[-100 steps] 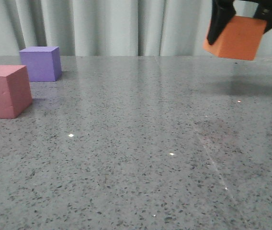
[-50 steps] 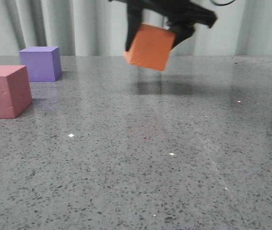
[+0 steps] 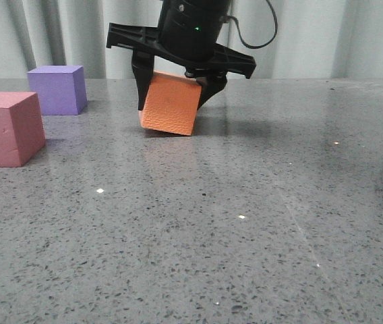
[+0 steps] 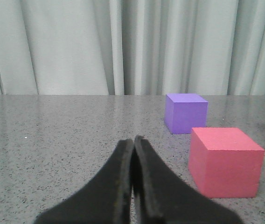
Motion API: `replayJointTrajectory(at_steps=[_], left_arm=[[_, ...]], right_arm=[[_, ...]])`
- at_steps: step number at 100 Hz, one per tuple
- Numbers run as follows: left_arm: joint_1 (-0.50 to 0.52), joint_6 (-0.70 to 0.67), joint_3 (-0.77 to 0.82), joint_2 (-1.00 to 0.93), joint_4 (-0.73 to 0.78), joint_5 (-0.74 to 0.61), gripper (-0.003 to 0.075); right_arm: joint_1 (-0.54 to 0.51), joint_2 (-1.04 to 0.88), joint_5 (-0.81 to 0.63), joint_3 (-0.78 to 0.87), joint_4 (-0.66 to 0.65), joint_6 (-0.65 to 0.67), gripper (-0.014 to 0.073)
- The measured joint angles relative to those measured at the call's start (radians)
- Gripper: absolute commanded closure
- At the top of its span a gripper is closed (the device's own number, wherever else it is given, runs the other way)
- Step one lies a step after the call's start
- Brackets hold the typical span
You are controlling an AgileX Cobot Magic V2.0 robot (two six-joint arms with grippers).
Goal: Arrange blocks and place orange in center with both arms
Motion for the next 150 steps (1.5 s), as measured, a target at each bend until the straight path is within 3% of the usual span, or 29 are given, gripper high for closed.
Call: replayJointTrajectory(at_steps=[16, 26, 67, 104, 121, 150], left_arm=[[0.0, 0.0, 0.0, 0.0, 0.0, 0.0, 0.0739], [0.0, 0.0, 0.0, 0.0, 0.0, 0.0, 0.0739], [0.0, 0.0, 0.0, 0.0, 0.0, 0.0, 0.0739], [0.0, 0.0, 0.0, 0.0, 0.0, 0.0, 0.0739], [0.0, 0.0, 0.0, 0.0, 0.0, 0.0, 0.0739], [0.0, 0.0, 0.0, 0.0, 0.0, 0.0, 0.0739]], right_arm=[[0.0, 0.0, 0.001, -0.004, 0.0, 0.0, 0.0022], [0.0, 0.006, 0.002, -0.009, 0.0, 0.0, -0.0067], [0.0, -0.029, 0.008, -0.106, -0.008, -0.065, -0.0071], [0.0, -0.255, 0.153, -0.085, -0.317, -0.093, -0.0068], [0.0, -0.394, 0.187, 0.033, -0.424, -0.097, 0.0057], [0.0, -0.698, 0.163, 0.377, -0.455, -0.098, 0.0445]])
